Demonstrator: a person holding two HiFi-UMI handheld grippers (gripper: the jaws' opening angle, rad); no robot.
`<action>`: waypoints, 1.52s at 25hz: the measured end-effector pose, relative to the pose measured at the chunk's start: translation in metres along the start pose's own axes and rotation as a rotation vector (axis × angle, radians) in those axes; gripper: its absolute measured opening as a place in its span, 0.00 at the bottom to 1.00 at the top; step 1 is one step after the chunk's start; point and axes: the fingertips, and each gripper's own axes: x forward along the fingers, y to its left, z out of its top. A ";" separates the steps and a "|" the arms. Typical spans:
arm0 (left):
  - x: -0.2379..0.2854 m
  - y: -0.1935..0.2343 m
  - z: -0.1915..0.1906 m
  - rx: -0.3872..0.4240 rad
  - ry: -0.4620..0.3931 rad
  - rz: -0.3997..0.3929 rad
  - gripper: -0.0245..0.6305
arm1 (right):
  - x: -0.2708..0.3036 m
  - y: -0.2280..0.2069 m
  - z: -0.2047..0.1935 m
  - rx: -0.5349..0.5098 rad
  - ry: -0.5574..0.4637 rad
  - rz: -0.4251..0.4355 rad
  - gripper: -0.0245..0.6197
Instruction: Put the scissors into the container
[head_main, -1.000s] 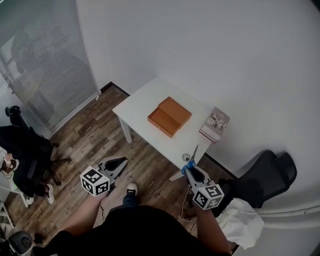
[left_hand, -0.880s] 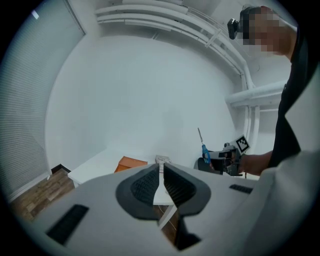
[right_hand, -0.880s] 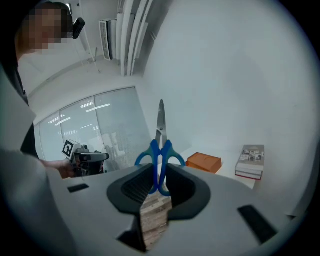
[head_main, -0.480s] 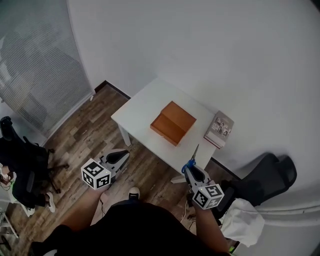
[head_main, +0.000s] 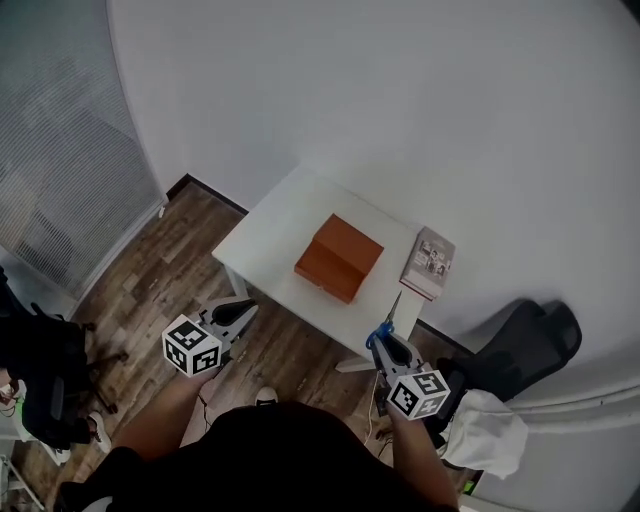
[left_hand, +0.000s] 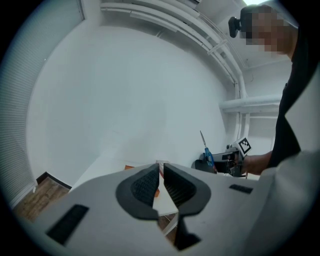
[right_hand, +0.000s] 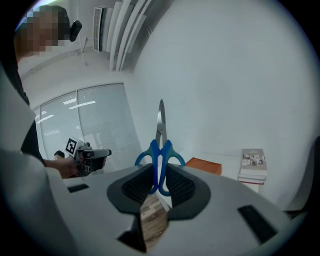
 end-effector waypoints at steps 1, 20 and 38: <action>-0.001 0.005 0.001 0.002 -0.003 -0.005 0.09 | 0.002 0.003 0.002 -0.002 -0.004 -0.006 0.16; -0.012 0.041 -0.003 -0.031 0.009 -0.023 0.09 | 0.027 0.012 -0.002 0.039 -0.016 -0.038 0.16; 0.054 0.108 0.029 -0.036 0.011 0.050 0.08 | 0.106 -0.078 0.026 0.064 0.016 -0.039 0.16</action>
